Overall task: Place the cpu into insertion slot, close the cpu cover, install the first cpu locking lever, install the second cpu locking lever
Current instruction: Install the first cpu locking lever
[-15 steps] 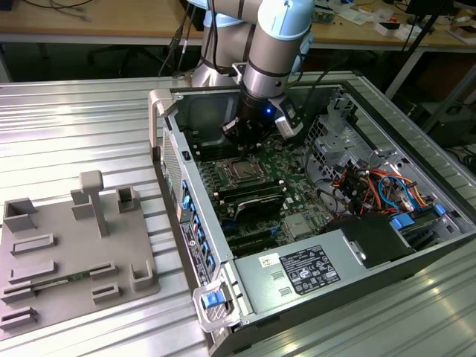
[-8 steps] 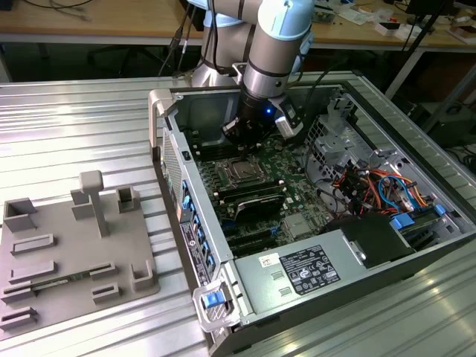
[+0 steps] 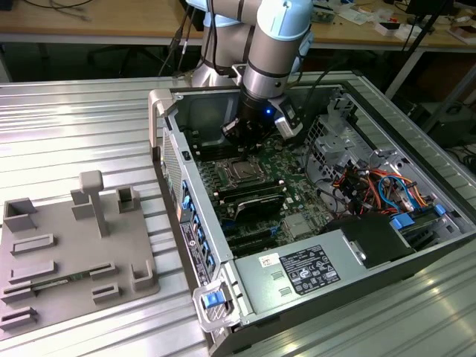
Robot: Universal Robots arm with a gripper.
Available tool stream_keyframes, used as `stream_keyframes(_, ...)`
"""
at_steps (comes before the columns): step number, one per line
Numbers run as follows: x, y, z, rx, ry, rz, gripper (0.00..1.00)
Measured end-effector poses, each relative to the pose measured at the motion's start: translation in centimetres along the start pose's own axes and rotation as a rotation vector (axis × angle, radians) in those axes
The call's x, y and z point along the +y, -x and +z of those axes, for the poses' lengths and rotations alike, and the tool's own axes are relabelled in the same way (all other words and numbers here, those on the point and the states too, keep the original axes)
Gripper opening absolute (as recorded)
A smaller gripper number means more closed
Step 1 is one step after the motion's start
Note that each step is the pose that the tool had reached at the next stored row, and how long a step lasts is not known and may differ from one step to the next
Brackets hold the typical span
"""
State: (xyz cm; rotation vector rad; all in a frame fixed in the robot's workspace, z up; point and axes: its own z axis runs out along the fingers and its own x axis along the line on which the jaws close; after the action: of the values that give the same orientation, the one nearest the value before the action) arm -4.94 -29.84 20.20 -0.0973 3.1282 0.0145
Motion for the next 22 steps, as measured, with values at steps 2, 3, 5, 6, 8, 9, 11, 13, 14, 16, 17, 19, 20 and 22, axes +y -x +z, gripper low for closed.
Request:
stream_keyframes(2,0.01,0.01,0.03,-0.0003,0.0002,0.000,0.11)
stream_keyframes(3,0.01,0.01,0.03,-0.0003,0.0002,0.000,0.11)
stream_keyframes(5,0.01,0.02,0.03,-0.0004,0.0003,0.000,0.11)
stream_keyframes(6,0.01,0.02,-0.01,-0.0004,0.0004,0.000,0.11)
stream_keyframes(8,0.02,0.03,-0.12,-0.0008,0.0008,0.000,0.11)
stream_keyframes(9,0.02,0.03,-0.15,-0.0010,0.0009,0.000,0.11)
stream_keyframes(11,0.03,0.03,-0.26,-0.0009,0.0011,0.000,0.11)
stream_keyframes(13,0.04,0.04,-0.53,-0.0008,0.0016,-0.001,0.11)
stream_keyframes(14,0.04,0.04,-0.56,-0.0008,0.0019,-0.001,0.11)
stream_keyframes(16,0.04,0.03,-0.57,-0.0008,0.0023,0.000,0.11)
stream_keyframes(17,0.04,0.03,-0.58,-0.0006,0.0021,-0.001,0.11)
stream_keyframes(19,0.04,0.03,-0.58,-0.0006,0.0022,-0.001,0.11)
stream_keyframes(20,0.03,0.03,-0.58,-0.0005,0.0022,0.000,0.11)
stream_keyframes(22,-0.01,0.02,-0.58,-0.0005,0.0022,0.000,0.11)
